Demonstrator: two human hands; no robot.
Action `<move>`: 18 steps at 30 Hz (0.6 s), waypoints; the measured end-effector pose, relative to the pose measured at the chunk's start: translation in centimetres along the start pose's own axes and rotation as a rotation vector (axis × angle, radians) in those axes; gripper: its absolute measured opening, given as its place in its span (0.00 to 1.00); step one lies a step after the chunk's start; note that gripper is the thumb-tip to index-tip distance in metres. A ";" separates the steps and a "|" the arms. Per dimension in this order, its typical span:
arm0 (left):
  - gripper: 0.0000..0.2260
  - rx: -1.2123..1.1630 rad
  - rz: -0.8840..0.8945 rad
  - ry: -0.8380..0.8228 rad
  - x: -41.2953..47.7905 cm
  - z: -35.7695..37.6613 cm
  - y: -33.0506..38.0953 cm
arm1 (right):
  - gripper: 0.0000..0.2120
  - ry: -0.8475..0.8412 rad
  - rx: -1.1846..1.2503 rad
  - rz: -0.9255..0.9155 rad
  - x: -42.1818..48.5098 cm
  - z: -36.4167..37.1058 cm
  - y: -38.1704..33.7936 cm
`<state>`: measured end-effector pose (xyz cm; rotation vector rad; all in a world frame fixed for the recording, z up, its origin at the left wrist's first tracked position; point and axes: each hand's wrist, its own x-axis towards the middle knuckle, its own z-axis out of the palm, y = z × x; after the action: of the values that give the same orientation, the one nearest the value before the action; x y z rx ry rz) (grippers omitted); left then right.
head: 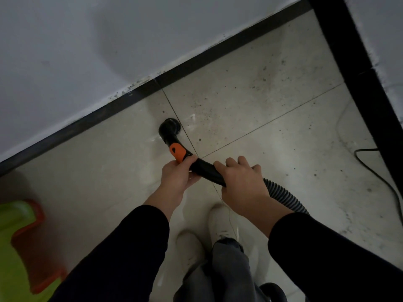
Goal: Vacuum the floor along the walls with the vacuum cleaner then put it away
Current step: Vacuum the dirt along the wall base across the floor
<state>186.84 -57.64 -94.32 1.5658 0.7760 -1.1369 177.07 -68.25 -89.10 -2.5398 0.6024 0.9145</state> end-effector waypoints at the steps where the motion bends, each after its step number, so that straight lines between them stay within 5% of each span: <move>1: 0.10 0.004 0.000 -0.002 0.0 0.1 0.0 | 0.25 0.002 -0.001 0.003 -0.1 0.0 0.1; 18: 0.10 -0.009 0.039 0.019 2.5 -0.2 2.6 | 0.25 0.068 0.015 -0.030 3.3 -0.4 -0.4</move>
<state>190.04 -58.37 -95.71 1.5796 0.7592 -1.0908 179.77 -68.99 -90.97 -2.5688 0.5877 0.8134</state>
